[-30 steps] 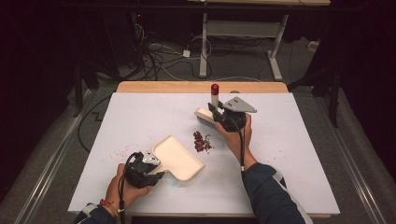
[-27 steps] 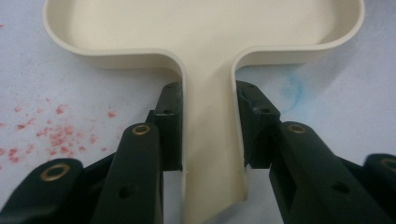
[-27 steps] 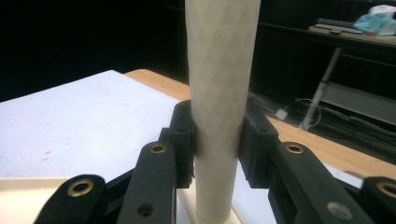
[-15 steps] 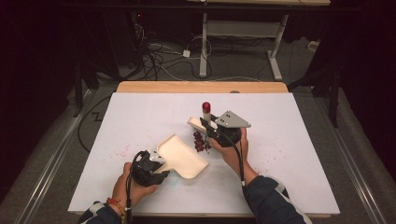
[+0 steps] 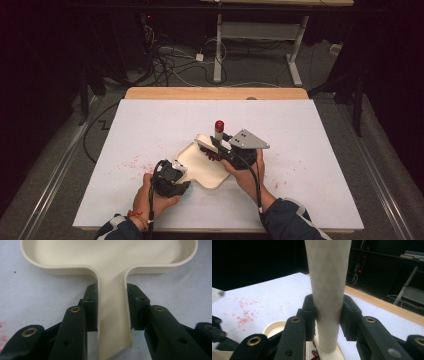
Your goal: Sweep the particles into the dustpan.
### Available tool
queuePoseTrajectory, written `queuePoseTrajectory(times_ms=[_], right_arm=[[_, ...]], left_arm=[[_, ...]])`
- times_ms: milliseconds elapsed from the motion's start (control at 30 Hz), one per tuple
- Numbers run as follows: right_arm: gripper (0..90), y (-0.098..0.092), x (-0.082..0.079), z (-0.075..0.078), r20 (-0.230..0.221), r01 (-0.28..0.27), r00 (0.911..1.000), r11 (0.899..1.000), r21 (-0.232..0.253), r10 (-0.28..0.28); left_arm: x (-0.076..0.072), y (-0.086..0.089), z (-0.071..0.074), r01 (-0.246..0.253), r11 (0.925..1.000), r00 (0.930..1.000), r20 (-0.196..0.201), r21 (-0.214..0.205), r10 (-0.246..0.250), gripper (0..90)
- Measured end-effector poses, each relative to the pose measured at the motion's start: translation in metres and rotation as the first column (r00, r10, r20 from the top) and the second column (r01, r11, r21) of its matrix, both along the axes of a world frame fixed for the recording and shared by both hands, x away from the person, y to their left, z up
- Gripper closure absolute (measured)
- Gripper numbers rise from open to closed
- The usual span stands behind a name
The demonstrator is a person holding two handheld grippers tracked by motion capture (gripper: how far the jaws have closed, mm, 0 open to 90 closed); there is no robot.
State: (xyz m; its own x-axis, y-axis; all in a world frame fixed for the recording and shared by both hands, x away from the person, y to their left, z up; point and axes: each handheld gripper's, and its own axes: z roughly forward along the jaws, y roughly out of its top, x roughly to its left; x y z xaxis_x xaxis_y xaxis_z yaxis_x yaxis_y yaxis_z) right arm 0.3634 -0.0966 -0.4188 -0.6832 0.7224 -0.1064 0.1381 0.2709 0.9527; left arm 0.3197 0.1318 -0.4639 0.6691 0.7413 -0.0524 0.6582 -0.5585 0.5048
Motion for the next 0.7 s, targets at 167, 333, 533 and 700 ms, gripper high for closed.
queuePoseTrajectory(times_ms=[167, 333, 533, 700], right_arm=[[69.0, 0.004, -0.015, -0.003, 0.01, -0.017, 0.9998, 1.0, -0.027, 0.017], [69.5, 0.007, -0.025, 0.0, 0.015, -0.03, 0.9994, 0.999, -0.014, 0.03], [69.9, 0.01, -0.03, 0.003, 0.016, -0.049, 0.9987, 0.999, -0.007, 0.049], [70.2, 0.011, -0.032, 0.005, 0.012, -0.065, 0.9978, 0.998, 0.016, 0.065]], left_arm=[[0.003, -0.004, -0.001, -0.016, 0.9999, 0.9999, -0.007, -0.007, 0.016, 64.0], [0.006, -0.009, -0.002, -0.022, 0.9998, 0.9998, -0.002, 0.005, 0.022, 64.0], [0.008, -0.009, -0.003, -0.025, 0.9997, 0.9997, -0.003, 0.006, 0.025, 63.9], [0.009, -0.01, -0.004, -0.024, 0.9997, 0.9997, 0.003, 0.007, 0.024, 63.8]])
